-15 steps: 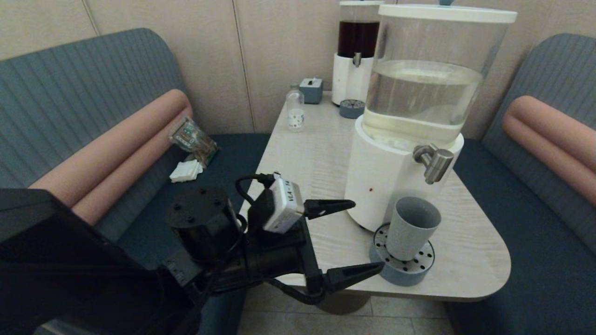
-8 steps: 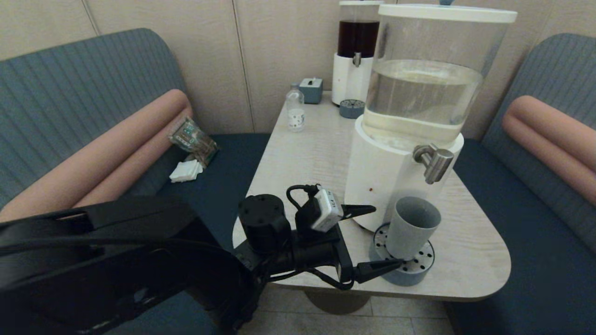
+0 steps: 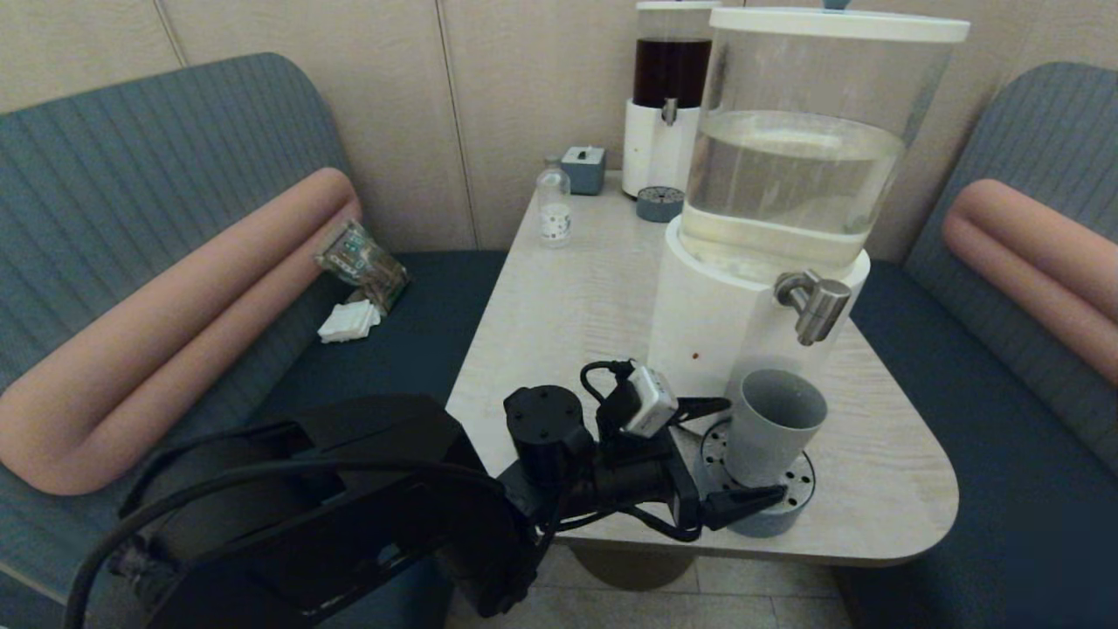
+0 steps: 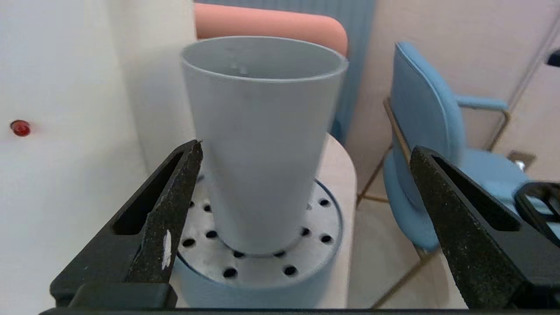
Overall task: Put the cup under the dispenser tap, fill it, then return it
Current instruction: Place the cup next to the water dispenser
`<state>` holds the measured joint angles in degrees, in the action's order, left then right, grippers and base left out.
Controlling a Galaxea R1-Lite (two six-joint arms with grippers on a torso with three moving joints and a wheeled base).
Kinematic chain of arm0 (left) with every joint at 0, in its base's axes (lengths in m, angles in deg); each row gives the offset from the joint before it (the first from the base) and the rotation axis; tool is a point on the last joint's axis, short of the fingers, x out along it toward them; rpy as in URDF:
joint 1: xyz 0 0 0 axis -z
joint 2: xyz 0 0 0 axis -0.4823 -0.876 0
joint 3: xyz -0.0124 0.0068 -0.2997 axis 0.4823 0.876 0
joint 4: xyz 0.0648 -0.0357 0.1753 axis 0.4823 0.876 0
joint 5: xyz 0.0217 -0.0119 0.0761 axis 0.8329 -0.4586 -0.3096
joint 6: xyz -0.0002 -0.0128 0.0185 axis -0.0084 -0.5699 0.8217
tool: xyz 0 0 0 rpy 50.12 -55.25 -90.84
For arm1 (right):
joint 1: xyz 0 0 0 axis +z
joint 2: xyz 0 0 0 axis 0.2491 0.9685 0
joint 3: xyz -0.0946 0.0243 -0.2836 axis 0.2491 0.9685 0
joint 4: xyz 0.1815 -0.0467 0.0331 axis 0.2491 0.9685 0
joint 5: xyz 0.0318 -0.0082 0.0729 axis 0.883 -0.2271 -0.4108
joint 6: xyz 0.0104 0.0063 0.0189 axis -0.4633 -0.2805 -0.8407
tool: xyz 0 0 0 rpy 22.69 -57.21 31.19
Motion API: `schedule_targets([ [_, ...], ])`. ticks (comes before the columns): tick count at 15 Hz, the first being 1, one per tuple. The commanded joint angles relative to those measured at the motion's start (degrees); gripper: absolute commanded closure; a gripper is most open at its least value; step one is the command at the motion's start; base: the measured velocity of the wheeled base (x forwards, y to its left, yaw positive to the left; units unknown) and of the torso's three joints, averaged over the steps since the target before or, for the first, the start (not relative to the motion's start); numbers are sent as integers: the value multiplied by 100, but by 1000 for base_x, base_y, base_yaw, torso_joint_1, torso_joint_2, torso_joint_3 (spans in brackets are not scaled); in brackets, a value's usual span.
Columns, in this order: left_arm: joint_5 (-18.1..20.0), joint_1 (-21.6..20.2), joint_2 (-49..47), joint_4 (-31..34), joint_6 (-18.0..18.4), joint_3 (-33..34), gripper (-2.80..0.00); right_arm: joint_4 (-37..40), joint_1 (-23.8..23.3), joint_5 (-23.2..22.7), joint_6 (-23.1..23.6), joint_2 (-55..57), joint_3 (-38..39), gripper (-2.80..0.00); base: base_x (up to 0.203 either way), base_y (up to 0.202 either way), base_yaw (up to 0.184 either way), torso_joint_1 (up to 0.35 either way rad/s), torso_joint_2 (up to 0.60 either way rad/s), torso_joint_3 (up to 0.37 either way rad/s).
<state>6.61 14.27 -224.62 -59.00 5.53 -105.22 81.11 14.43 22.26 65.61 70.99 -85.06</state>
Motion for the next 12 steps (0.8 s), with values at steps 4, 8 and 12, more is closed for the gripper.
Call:
schedule_targets([
  [4,-157,46,-428,-45,-187,-526,-280,1,0,-2,3,9,0,0,0,0,0,0,0,0],
  [8,-226,140,-718,-45,-221,-1081,-280,1,0,-2,3,9,0,0,0,0,0,0,0,0],
  [12,-435,274,-895,179,-274,-1590,-280,1,0,-2,3,9,0,0,0,0,0,0,0,0],
])
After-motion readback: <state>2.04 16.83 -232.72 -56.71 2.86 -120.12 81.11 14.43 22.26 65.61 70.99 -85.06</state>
